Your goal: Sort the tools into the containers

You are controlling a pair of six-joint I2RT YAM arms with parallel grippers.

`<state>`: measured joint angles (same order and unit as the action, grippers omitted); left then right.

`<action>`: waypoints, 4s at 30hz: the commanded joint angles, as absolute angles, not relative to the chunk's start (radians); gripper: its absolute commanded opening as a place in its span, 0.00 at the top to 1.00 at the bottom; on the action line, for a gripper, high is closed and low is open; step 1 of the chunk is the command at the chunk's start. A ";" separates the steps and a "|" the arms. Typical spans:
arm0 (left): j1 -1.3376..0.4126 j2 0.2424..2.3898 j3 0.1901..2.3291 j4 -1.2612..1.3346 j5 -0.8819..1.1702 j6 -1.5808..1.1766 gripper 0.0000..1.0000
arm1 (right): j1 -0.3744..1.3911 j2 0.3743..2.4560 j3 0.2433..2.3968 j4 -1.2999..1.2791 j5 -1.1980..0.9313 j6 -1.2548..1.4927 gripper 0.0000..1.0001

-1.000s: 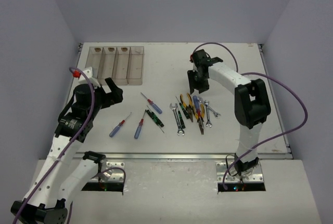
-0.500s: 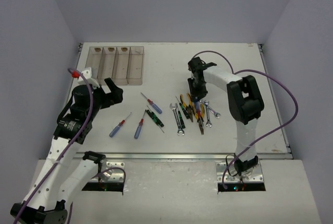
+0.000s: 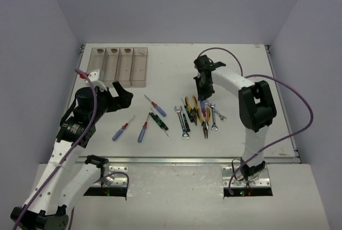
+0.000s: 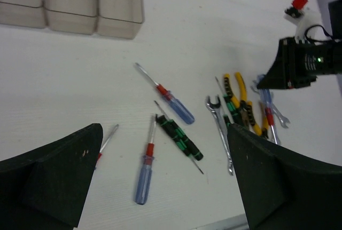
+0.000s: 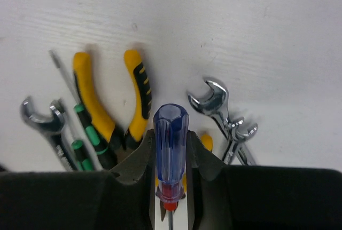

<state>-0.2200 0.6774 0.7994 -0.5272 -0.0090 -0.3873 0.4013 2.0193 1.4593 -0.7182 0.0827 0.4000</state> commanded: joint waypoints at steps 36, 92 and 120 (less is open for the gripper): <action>-0.737 1.172 1.020 0.014 0.018 -0.520 1.00 | 0.345 1.108 1.113 -0.322 -0.474 0.692 0.01; 0.097 1.731 1.834 -0.318 -0.290 -0.463 0.00 | 0.498 1.045 0.750 -0.211 -0.404 0.553 0.03; -0.066 0.661 0.730 -0.452 0.129 -0.433 0.00 | 0.782 2.316 1.781 -0.685 0.146 0.301 0.95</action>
